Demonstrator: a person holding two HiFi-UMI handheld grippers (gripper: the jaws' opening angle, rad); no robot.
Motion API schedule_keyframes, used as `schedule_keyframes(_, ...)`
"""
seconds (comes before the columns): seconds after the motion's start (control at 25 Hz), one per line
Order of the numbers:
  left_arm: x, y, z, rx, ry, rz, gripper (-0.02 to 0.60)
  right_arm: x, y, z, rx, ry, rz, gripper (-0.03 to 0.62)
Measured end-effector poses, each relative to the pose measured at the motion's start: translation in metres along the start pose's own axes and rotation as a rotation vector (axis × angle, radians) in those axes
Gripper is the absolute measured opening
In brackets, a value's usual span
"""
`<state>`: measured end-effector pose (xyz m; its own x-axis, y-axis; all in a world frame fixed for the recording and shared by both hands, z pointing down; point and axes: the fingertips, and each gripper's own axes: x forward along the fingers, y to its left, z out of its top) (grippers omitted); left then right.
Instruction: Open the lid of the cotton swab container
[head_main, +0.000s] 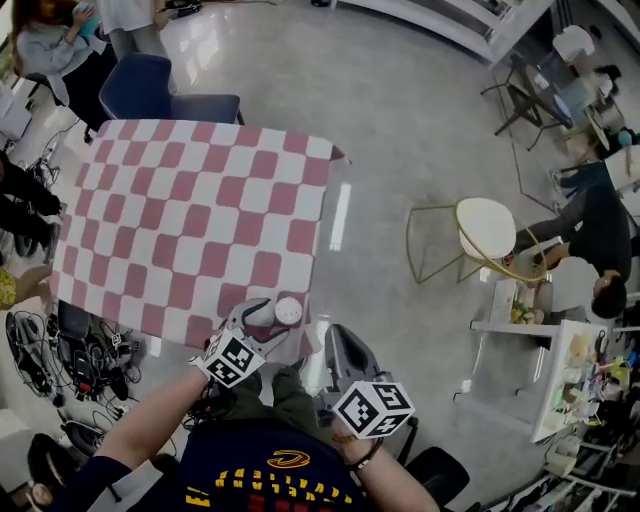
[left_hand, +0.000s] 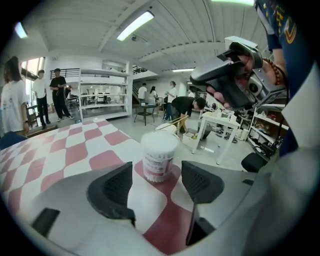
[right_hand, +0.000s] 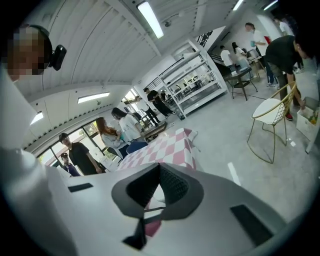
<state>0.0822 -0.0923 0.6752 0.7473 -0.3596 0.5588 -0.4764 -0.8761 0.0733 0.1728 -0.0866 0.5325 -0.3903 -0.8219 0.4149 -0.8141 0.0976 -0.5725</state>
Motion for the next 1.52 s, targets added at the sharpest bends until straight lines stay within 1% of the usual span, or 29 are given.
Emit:
schedule_keyframes(0.12,0.011,-0.002,0.004,0.024,-0.007,-0.014,0.289,-0.004,-0.002,-0.001,0.016,-0.015,-0.036,0.009)
schedule_keyframes(0.32,0.023,-0.002,-0.005,0.061,0.031,-0.024,0.288,-0.002,-0.002,-0.004,0.046,-0.026,-0.055,0.009)
schedule_keyframes(0.56,0.028,-0.004,-0.001,0.059,0.019,-0.023,0.288,-0.003,0.002,-0.005,0.047,-0.031,-0.059,0.009)
schedule_keyframes(0.68,0.029,-0.002,0.002,0.045,0.007,-0.013,0.284,-0.004,0.004,-0.004,0.043,-0.032,-0.060,0.009)
schedule_keyframes(0.76,0.029,0.000,0.002,0.041,0.001,-0.008,0.251,-0.004,0.005,-0.005,0.039,-0.030,-0.061,0.009)
schedule_keyframes(0.92,0.030,0.001,0.003,0.045,0.003,-0.009,0.247,-0.006,0.007,-0.004,0.029,-0.027,-0.065,0.009)
schedule_keyframes(1.0,0.028,0.002,0.002,0.036,-0.001,-0.012,0.245,-0.006,0.009,-0.003,0.020,-0.030,-0.068,0.009)
schedule_keyframes(1.16,0.024,0.004,0.008,0.014,-0.024,-0.019,0.242,-0.007,0.009,0.002,-0.026,-0.030,-0.075,0.009)
schedule_keyframes(1.28,0.017,0.006,0.017,0.033,-0.044,-0.020,0.242,-0.004,0.011,0.005,-0.072,-0.016,-0.061,0.009)
schedule_keyframes(1.4,0.004,0.006,0.030,0.060,-0.066,-0.025,0.242,0.003,0.020,0.015,-0.163,-0.004,-0.019,0.009)
schedule_keyframes(1.52,-0.012,0.002,0.042,0.079,-0.076,-0.045,0.241,0.010,0.038,0.021,-0.298,0.024,0.052,0.011)
